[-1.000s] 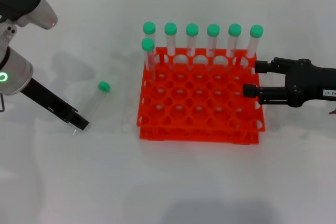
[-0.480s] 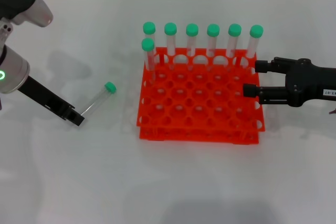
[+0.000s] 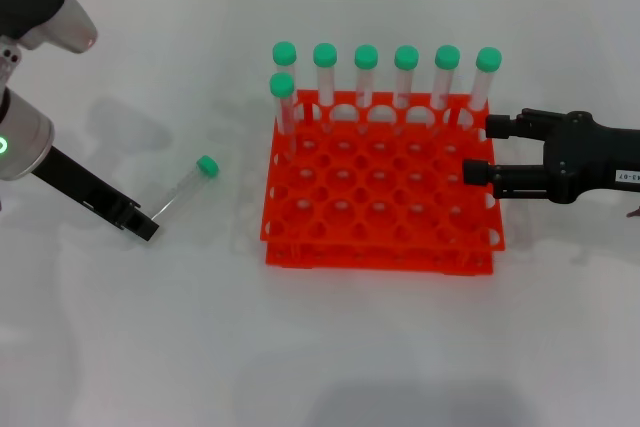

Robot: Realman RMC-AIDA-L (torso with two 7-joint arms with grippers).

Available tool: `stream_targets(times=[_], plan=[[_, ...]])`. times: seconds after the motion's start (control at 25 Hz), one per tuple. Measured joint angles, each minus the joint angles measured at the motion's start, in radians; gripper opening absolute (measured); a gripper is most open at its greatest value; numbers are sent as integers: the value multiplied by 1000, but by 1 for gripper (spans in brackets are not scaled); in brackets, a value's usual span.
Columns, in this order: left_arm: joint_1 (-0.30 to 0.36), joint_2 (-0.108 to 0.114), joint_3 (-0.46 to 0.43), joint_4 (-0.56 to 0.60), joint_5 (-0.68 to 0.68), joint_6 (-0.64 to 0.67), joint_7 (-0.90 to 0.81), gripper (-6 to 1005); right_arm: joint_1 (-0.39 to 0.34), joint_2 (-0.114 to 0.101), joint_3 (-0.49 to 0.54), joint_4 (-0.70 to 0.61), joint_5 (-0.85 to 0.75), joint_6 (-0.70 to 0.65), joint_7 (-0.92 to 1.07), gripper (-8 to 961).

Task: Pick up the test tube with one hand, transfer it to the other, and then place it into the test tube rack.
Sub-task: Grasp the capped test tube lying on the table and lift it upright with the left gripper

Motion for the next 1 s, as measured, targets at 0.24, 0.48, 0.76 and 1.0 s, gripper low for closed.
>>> stream_targets(times=[0.24,0.48,0.76,1.0], plan=[[-1,4,-13,8,-6,0,1,186,-1,0,13,0,1,-1,0,843],[-2,19,-94,44,-13,0,13,186,-1,0,26,4,1,-7,-1,843],[49,29,-163,175,-194,-21,70,186,-2,-1,40,6,2,-8,-1,844],[77,30,-170,200,-418,-100,160,186,-2,-1,59,6,2,-7,-2,844]])
